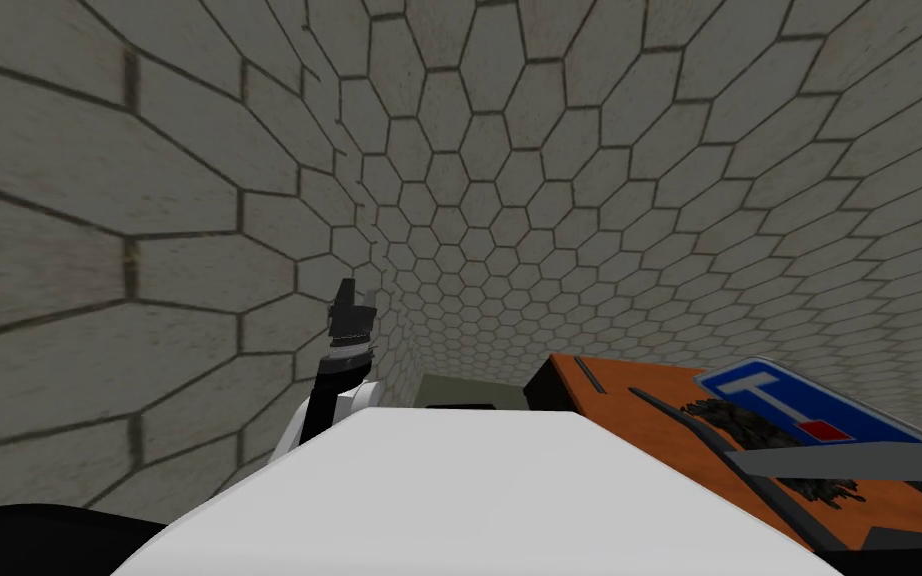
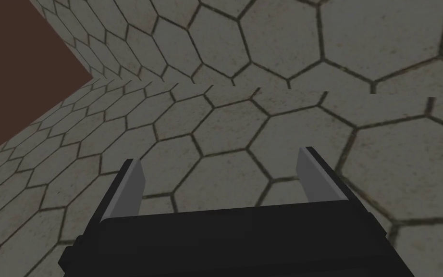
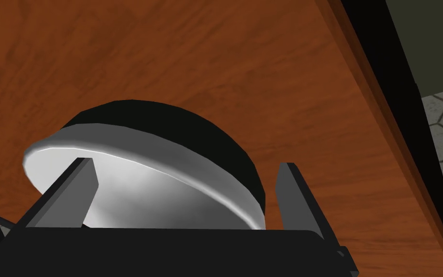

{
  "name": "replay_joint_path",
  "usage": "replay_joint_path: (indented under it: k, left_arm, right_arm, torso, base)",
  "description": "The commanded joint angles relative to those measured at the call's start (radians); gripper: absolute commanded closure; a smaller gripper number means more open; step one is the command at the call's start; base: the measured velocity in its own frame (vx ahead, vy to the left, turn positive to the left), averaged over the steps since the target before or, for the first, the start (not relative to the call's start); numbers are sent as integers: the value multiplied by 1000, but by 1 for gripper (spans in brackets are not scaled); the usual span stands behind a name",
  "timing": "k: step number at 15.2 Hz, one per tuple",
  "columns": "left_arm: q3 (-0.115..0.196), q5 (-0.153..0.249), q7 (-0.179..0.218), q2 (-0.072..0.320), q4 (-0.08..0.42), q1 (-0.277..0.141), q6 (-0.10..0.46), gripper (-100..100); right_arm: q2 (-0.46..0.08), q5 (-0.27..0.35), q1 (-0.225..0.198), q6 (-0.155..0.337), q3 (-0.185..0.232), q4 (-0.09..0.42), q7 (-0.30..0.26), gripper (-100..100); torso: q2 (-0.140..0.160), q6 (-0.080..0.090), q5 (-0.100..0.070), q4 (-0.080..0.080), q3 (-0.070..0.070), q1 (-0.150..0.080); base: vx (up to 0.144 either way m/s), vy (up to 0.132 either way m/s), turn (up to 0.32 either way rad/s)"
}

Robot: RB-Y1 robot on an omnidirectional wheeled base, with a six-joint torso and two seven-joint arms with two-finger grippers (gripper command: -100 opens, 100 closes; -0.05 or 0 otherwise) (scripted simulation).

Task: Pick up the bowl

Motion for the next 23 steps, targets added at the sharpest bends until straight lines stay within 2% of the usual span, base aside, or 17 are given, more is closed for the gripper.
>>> replay_joint_path:
  k: [1,2,3,4,8,9,10,11,14,15,16,17,18,19,20,21,23]
  left_arm:
    - [0,0,0,0,0,0,0,0]
    - [0,0,0,0,0,0,0,0]
    - [0,0,0,0,0,0,0,0]
    - [0,0,0,0,0,0,0,0]
    - [0,0,0,0,0,0,0,0]
    - [0,0,0,0,0,0,0,0]
    - [0,0,0,0,0,1,0,0]
    - [0,0,0,0,0,1,0,0]
    - [0,0,0,0,0,1,0,0]
    - [0,0,0,0,0,1,0,0]
    - [0,0,0,0,0,1,0,0]
    - [0,0,0,0,0,1,0,0]
    - [0,0,0,0,0,1,0,0]
    - [0,0,0,0,0,1,0,0]
    - [0,0,0,0,0,1,0,0]
    - [0,0,0,0,0,1,0,0]
    - [0,0,0,0,0,1,0,0]
  right_arm:
    - [4,-50,-5,11,50,3,-19,-100]
    - [4,-56,-5,11,59,3,-19,-100]
    - [3,-40,-7,6,40,6,-14,-100]
    - [3,-44,-8,7,44,6,-15,100]
    - [2,-41,-8,6,46,5,-11,100]
    - [0,-3,-1,-4,4,5,3,100]
    - [0,-3,-1,-4,4,5,3,100]
    - [-3,36,2,-18,-32,8,26,100]
    - [-7,99,5,-33,-95,11,48,100]
    - [-7,104,5,-33,-105,11,48,100]
    - [-11,139,8,-48,-136,14,71,100]
    - [-11,158,8,-48,-157,14,71,100]
    - [-11,158,8,-48,-160,14,71,100]
    - [-14,196,12,-63,-195,16,94,100]
    - [-14,211,12,-63,-215,16,94,100]
    - [-18,237,15,-77,-237,19,116,100]
    - [-18,265,15,-77,-269,19,116,100]
  torso:
    - [0,0,0,0,0,0]
    - [1,1,0,0,1,0]
    - [1,2,-1,0,1,-1]
    - [-1,3,-1,-1,0,-1]
    - [-4,5,-2,-1,-2,-3]
    - [-5,6,-2,-1,-2,-3]
    - [-7,7,-2,-1,-3,-4]
    - [-9,8,-2,-2,-5,-4]
    - [-15,7,-1,-3,-8,-5]
    - [-16,6,-1,-2,-8,-5]
    - [-14,6,-1,-2,-8,-4]
    - [-13,7,-1,-2,-7,-4]
    - [-13,7,0,-2,-7,-3]
    - [-11,7,0,-2,-6,-3]
    - [-11,8,0,-2,-6,-3]
    - [-11,8,0,-2,-6,-3]
    - [-12,8,0,-2,-6,-3]
  base:
    - [-132,31,150]
    - [-97,23,50]
    - [-46,11,6]
    - [-18,5,-1]
    - [-5,2,11]
    - [61,-19,-155]
    - [101,-28,-208]
    - [142,-26,-201]
    - [154,-41,-168]
    - [105,-14,-29]
    - [102,-9,-113]
    - [103,-11,-134]
    - [71,-7,-54]
    - [87,-15,-135]
    - [101,-17,-147]
    - [119,-24,-175]
    - [100,-18,-90]
